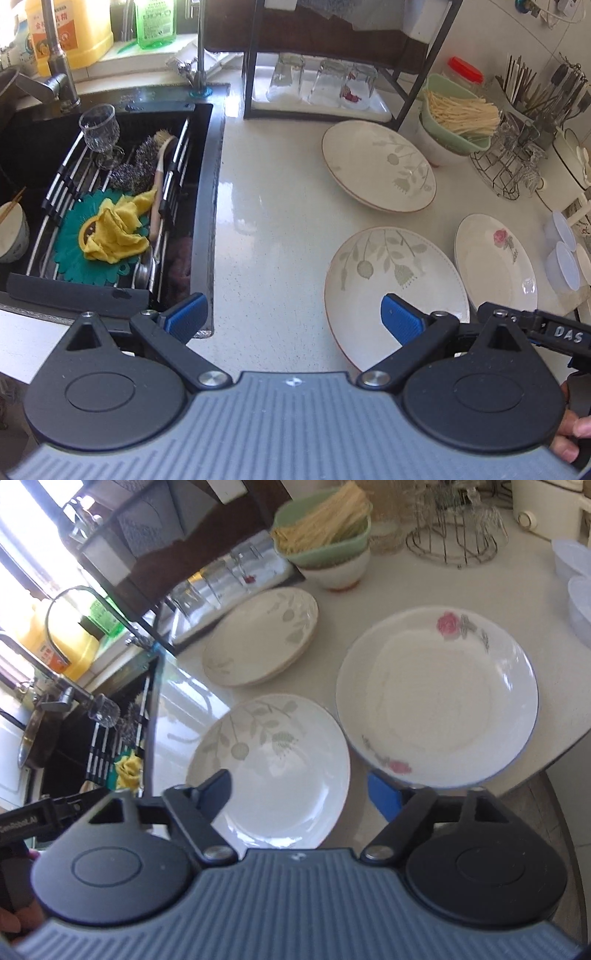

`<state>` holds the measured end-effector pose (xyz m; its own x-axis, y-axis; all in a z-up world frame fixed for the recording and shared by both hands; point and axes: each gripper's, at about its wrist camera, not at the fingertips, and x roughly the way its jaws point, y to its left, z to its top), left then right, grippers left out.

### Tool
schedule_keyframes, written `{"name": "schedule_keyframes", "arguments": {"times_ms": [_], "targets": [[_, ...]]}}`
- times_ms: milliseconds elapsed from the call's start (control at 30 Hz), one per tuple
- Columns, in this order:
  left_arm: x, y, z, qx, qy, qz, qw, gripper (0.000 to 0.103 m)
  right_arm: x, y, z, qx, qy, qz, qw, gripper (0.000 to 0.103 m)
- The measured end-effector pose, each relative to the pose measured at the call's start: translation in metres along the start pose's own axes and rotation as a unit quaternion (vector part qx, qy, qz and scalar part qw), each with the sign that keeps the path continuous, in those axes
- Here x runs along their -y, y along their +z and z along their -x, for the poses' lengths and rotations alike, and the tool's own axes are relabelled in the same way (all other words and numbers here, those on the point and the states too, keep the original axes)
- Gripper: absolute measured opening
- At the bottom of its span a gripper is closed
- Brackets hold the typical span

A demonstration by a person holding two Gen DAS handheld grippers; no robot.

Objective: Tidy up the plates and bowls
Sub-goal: 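Move both grippers toward the rim of the large leaf-pattern plate, then close the left gripper on the plate rim while the right gripper also closes on it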

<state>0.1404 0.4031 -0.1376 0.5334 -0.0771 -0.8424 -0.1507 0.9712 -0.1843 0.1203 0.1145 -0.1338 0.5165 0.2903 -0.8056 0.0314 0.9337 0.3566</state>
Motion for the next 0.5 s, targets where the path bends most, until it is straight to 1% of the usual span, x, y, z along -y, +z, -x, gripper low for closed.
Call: {"name": "schedule_keyframes", "arguments": {"times_ms": [33, 100, 200, 233, 300, 333, 400, 433, 500], "targets": [[-0.001, -0.001, -0.006, -0.006, -0.004, 0.002, 1.0000, 0.101, 0.001, -0.003, -0.004, -0.003, -0.011, -0.001, 1.000, 0.062], [-0.002, -0.002, -0.015, -0.013, -0.014, 0.004, 0.9998, 0.100, 0.005, -0.007, -0.009, 0.000, -0.027, -0.009, 1.000, 0.056], [-0.005, -0.002, -0.025, -0.015, -0.022, 0.013, 0.9996, 0.100, 0.014, -0.009, -0.015, 0.010, -0.026, -0.024, 0.999, 0.056], [-0.008, -0.002, -0.028, -0.012, -0.026, 0.026, 0.9993, 0.100, 0.014, -0.011, -0.018, 0.007, -0.028, -0.020, 0.999, 0.056], [-0.014, -0.002, -0.034, -0.012, -0.044, 0.041, 0.9981, 0.100, 0.014, -0.013, -0.024, -0.005, -0.013, -0.014, 1.000, 0.056], [-0.015, -0.001, -0.037, -0.009, -0.046, 0.041, 0.9981, 0.100, 0.014, -0.015, -0.026, -0.008, -0.009, -0.014, 1.000, 0.054], [-0.012, -0.001, -0.040, -0.004, -0.047, 0.031, 0.9984, 0.099, 0.013, -0.017, -0.030, -0.014, -0.006, -0.005, 1.000, 0.047], [-0.011, 0.000, -0.042, -0.004, -0.054, 0.026, 0.9982, 0.098, 0.013, -0.018, -0.032, -0.014, -0.006, -0.003, 1.000, 0.044], [-0.008, 0.000, -0.048, -0.008, -0.068, 0.022, 0.9974, 0.090, 0.016, -0.018, -0.034, -0.014, -0.004, -0.005, 1.000, 0.040]]}}
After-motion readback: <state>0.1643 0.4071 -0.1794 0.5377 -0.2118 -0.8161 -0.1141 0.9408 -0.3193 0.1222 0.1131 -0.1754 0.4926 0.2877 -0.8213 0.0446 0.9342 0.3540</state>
